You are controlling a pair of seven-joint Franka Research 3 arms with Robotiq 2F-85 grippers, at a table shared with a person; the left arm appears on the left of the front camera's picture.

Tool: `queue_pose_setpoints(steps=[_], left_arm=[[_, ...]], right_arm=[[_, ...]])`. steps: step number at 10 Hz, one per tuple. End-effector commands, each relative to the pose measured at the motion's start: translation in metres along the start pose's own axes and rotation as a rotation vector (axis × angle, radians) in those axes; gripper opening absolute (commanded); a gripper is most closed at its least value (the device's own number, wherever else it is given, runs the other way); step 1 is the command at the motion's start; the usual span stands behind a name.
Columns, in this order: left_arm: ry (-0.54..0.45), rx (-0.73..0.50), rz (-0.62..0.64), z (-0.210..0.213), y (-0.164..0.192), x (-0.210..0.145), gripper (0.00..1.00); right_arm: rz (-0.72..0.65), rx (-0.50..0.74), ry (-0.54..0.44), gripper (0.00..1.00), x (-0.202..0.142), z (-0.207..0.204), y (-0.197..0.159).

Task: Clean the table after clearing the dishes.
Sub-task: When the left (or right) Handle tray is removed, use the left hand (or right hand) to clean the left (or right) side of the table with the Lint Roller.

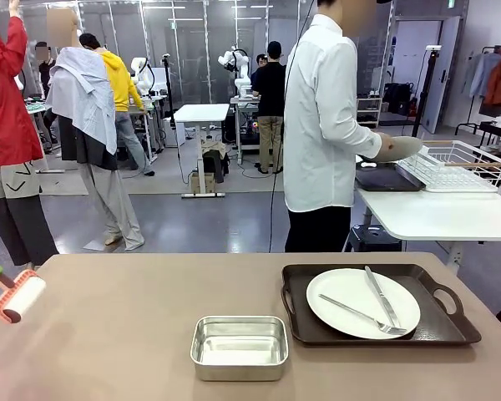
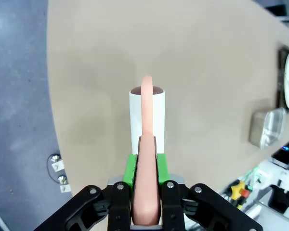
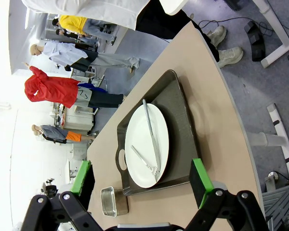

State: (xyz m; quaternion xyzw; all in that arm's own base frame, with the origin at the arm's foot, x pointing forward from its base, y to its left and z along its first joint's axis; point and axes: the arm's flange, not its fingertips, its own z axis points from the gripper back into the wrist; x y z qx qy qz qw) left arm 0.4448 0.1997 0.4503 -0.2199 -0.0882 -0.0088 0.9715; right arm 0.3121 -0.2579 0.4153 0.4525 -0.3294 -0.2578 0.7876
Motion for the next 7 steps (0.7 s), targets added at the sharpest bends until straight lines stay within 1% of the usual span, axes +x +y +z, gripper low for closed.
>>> queue_pose_setpoints(steps=[1, 2, 3, 7], left_arm=[[-0.048, -0.051, -0.083, 0.038, -0.028, -0.036, 0.21], [-0.056, -0.048, -0.078, 0.050, -0.035, -0.047, 0.21], [-0.026, -0.020, -0.037, 0.025, -0.019, -0.016, 0.21], [-0.026, -0.020, -0.037, 0.025, -0.019, -0.016, 0.21]], right_arm=[[0.007, 0.019, -0.009, 1.00, -0.001, 0.000, 0.000], [0.007, 0.019, -0.009, 1.00, -0.001, 0.000, 0.000], [0.007, 0.019, -0.009, 1.00, -0.001, 0.000, 0.000], [0.007, 0.019, -0.009, 1.00, -0.001, 0.000, 0.000]])
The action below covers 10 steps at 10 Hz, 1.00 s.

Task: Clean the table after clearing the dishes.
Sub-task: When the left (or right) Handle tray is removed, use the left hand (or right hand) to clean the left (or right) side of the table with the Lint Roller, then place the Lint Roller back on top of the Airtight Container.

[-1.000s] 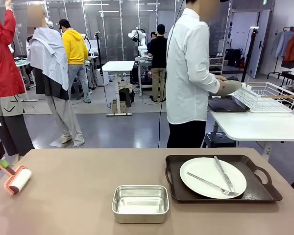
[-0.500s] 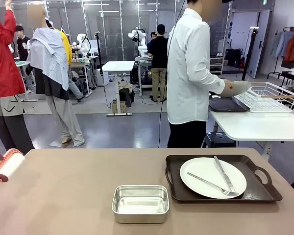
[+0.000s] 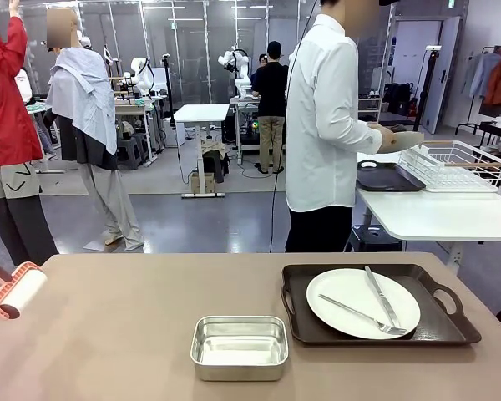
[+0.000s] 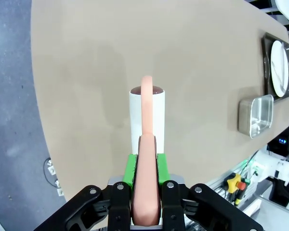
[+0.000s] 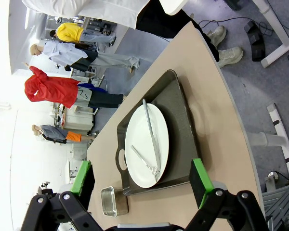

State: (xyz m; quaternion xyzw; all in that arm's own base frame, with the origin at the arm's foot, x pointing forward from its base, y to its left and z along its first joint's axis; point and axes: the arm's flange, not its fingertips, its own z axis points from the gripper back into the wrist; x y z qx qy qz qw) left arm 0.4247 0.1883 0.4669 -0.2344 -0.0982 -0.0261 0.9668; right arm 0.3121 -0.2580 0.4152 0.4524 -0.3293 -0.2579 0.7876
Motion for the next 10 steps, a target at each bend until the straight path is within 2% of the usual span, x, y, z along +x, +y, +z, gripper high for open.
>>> queue_pose_setpoints(steps=[1, 6, 8, 10], left_arm=[[-0.013, 0.013, -0.002, 0.011, -0.001, 0.002, 0.21], [-0.011, 0.006, -0.003, 0.006, 0.000, 0.003, 0.21], [0.070, 0.117, -0.344, 0.006, -0.087, 0.037, 0.21], [0.132, 0.177, -0.611, -0.015, -0.189, 0.045, 0.21]], right_arm=[[0.007, 0.020, -0.009, 1.00, -0.001, 0.001, 0.000], [0.007, 0.020, -0.009, 1.00, -0.001, 0.001, 0.000], [0.007, 0.020, -0.009, 1.00, -0.001, 0.001, 0.000], [0.007, 0.020, -0.009, 1.00, -0.001, 0.001, 0.000]])
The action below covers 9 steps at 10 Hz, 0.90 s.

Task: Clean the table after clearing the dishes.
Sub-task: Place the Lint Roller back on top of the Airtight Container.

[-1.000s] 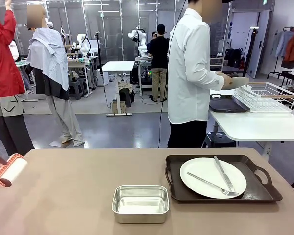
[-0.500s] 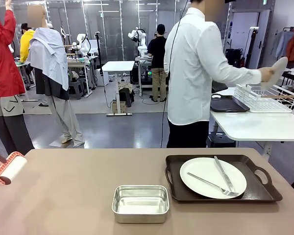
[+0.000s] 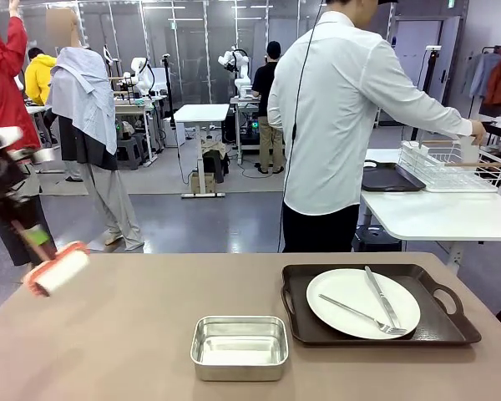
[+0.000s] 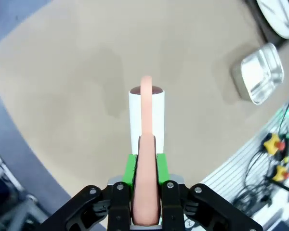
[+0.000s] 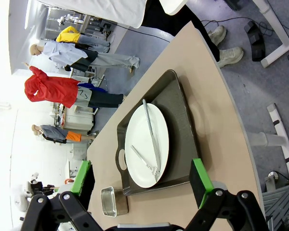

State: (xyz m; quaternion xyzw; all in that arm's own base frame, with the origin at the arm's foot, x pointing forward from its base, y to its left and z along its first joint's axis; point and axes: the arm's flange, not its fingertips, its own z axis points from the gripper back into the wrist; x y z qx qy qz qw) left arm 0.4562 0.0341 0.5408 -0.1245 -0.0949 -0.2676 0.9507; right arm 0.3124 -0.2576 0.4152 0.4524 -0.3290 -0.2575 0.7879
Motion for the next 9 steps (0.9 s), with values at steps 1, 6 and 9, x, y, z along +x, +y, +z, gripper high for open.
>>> queue_pose_setpoints(steps=[1, 6, 9], left_arm=[[0.032, 0.055, -0.258, -0.005, -0.069, 0.035, 0.21], [0.226, 0.140, -0.826, -0.059, -0.273, 0.115, 0.21], [0.273, 0.121, -0.964, -0.098, -0.342, 0.127, 0.21]], right_arm=[[0.006, 0.020, -0.010, 1.00, -0.001, 0.001, 0.000], [0.006, 0.020, -0.010, 1.00, -0.001, 0.001, 0.000], [0.006, 0.020, -0.010, 1.00, -0.001, 0.001, 0.000]])
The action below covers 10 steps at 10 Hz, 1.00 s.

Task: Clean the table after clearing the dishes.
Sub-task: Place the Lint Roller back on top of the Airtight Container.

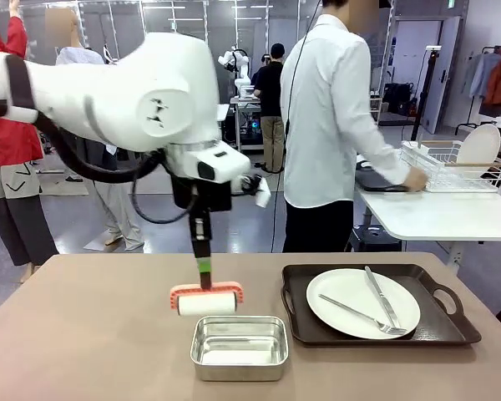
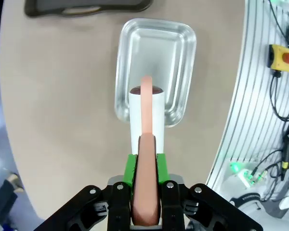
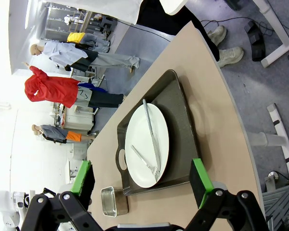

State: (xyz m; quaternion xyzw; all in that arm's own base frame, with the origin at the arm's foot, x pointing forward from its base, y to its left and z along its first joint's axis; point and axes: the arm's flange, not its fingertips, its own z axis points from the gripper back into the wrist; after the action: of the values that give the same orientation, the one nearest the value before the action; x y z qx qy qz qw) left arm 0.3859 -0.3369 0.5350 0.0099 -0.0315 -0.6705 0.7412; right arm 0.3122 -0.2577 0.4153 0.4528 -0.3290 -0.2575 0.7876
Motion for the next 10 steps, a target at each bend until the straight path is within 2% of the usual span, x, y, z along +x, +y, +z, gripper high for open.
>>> queue_pose_setpoints(steps=[1, 4, 10], left_arm=[[-0.004, 0.004, -0.048, 0.000, 0.000, 0.019, 0.21], [-0.020, 0.010, -0.146, -0.010, -0.008, 0.041, 0.21], [-0.044, -0.083, -0.144, -0.055, 0.041, 0.048, 0.21]], right_arm=[[0.007, 0.019, -0.010, 1.00, -0.001, 0.001, 0.000], [0.007, 0.019, -0.010, 1.00, -0.001, 0.001, 0.000], [0.007, 0.019, -0.010, 1.00, -0.001, 0.001, 0.000]])
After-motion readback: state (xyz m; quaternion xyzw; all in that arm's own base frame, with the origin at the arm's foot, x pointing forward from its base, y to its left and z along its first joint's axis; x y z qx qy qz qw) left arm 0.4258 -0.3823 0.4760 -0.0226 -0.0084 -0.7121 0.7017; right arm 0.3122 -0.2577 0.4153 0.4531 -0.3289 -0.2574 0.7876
